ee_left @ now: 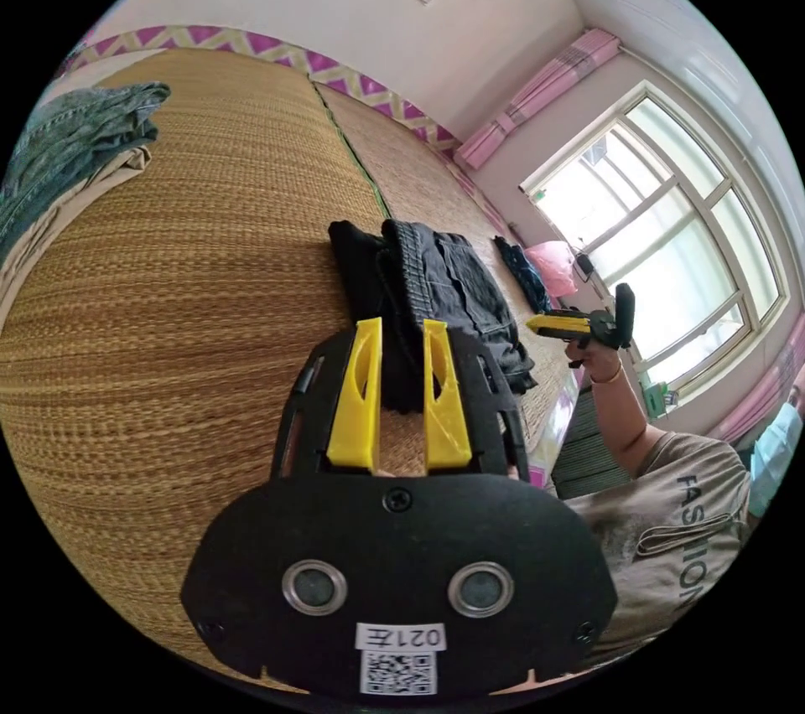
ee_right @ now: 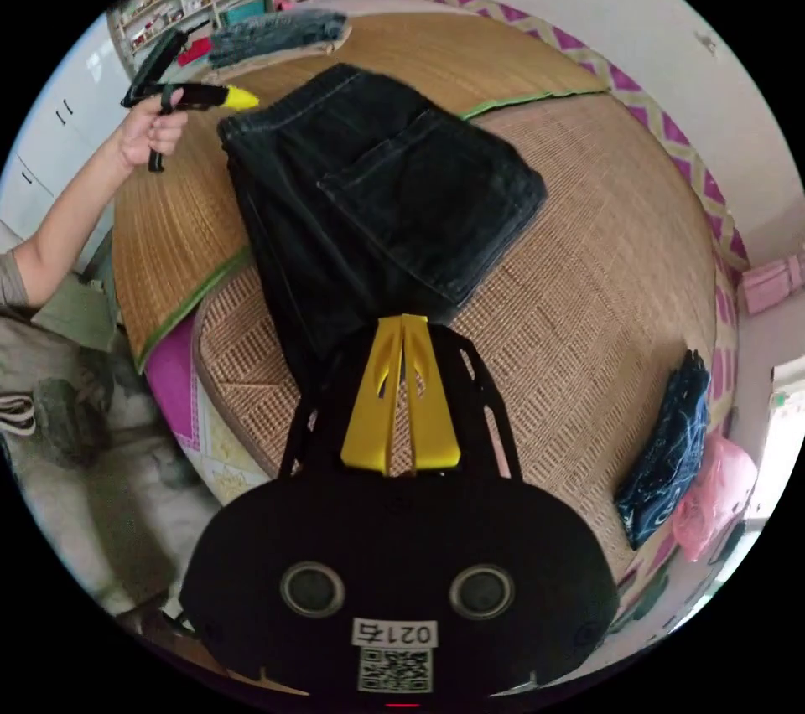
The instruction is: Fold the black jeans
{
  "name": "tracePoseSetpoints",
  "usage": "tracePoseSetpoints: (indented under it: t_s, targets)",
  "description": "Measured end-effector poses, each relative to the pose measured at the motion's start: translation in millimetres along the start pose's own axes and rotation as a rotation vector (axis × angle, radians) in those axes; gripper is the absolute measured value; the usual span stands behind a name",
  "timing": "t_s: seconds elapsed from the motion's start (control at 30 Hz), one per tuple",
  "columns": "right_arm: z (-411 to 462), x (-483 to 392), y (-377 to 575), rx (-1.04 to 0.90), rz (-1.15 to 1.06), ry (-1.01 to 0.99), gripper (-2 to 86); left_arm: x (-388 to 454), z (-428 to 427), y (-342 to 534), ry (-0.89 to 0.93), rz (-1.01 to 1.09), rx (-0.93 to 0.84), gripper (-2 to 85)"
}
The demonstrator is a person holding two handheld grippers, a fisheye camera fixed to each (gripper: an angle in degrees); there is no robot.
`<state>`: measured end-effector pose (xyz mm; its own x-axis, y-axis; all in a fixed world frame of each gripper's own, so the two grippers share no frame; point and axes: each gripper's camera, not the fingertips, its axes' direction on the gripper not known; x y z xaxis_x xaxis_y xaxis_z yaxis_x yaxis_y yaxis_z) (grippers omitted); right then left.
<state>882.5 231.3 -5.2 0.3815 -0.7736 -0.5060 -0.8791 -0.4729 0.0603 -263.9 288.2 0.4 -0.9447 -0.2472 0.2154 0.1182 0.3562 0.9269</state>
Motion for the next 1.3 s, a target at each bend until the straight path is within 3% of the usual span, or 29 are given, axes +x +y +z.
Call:
tracePoseSetpoints:
  t_s: [0.1,0.3,0.37,0.47,0.57,0.67,0.83,0.97,1.2,1.3]
  targets:
    - [-22.3,101.7,23.3,0.179,0.262,-0.133,5.8,-23.2,25.4,-12.8,0.046,-0.054,-0.046,12.8]
    - [80.3,306.2,77.3,0.162,0.63,-0.67,12.9,-52.4,100.3,-33.4,0.158,-0.125,-0.212,15.9]
    - [104.6,340.5,86.3,0.156,0.659,-0.78,12.7,-50.9,125.8,-37.9,0.207,-0.142,-0.261,14.5]
    - [131.3,385.4,90.3,0.179,0.664,-0.941,11.4,-42.4,152.6,-44.8,0.119,-0.131,-0.306,9.4]
    - [138.0,423.8,98.5,0.198,0.657,-1.011,9.3,-45.7,160.4,-45.9,0.189,-0.168,-0.284,5.8]
    - [114.2,456.4,109.0,0.221,0.617,-1.008,7.0,-18.3,163.2,-52.9,0.246,-0.158,-0.264,5.1]
    - [38.4,526.6,153.7,0.281,0.574,-0.985,6.2,94.9,201.1,-109.1,0.269,-0.015,-0.291,5.0]
    - [-59.5,632.8,242.0,0.395,0.637,-0.907,6.2,222.5,299.6,-190.6,0.314,0.105,-0.347,5.0]
    - [-271.9,816.9,383.9,0.576,0.79,-0.531,6.3,459.3,477.9,-341.6,0.382,0.315,-0.332,5.4]
    - [-311.2,884.6,423.2,0.678,0.896,-0.446,7.2,500.4,533.1,-382.9,0.376,0.273,-0.275,5.4]
